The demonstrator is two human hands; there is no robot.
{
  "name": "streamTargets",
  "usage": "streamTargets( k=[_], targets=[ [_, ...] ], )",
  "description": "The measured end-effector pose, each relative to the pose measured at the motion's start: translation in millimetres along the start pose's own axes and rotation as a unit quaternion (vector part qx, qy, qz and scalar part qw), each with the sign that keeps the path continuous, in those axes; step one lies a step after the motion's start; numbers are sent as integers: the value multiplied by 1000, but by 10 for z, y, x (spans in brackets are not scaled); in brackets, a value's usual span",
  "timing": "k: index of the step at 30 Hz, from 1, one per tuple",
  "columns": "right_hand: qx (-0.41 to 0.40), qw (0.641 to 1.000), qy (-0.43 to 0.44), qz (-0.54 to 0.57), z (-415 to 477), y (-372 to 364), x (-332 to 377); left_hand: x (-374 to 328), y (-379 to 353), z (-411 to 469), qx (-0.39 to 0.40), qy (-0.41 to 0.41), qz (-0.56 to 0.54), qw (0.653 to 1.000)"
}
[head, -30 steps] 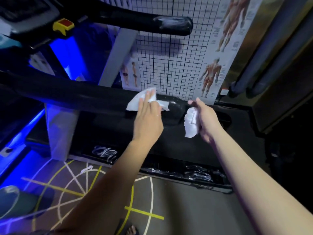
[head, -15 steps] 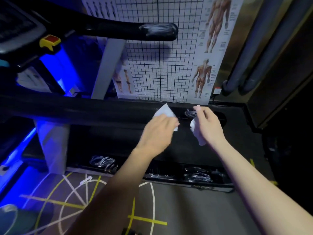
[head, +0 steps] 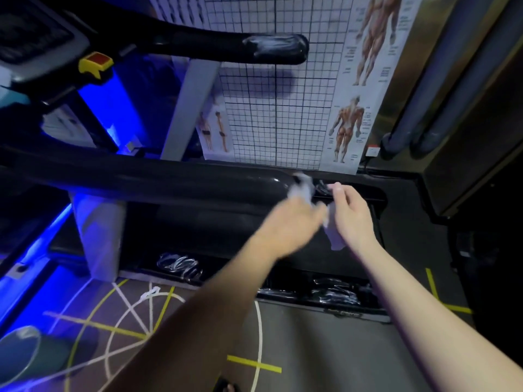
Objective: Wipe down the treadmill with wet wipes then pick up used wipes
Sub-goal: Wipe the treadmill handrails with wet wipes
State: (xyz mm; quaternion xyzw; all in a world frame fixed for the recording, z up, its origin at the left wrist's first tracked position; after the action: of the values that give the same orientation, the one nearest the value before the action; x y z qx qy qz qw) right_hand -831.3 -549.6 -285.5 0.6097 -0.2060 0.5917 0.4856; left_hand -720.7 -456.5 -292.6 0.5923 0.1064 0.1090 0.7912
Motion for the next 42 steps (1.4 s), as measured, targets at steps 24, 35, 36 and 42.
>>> streamTargets(
  k=[24, 35, 36, 42],
  targets=[
    [-21, 970, 108, -216, -271, -967, 476, 2228, 102, -690, -446, 579, -432, 529],
    [66, 977, 115, -167, -73, -337, 236, 747, -530, -531, -322, 488, -461, 668],
    [57, 979, 110, -162, -113, -277, 213, 626, -528, -543, -306, 476, -438, 699],
    [53, 984, 65, -157, -212, 130, -57, -536, -482, -443, -225, 397, -294, 840]
  ],
)
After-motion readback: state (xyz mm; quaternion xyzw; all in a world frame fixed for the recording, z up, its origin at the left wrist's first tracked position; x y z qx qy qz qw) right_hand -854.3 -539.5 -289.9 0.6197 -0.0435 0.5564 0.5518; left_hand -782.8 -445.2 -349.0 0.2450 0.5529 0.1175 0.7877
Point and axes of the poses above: each hand's wrist, its own z-axis towards the middle knuckle, its own y-axis out of the back of the hand, x = y × z, the point moved 1 cm from there along z, towards the middle knuckle, and after that the axes turned 9 degrees about y, right-handed, at the moved point
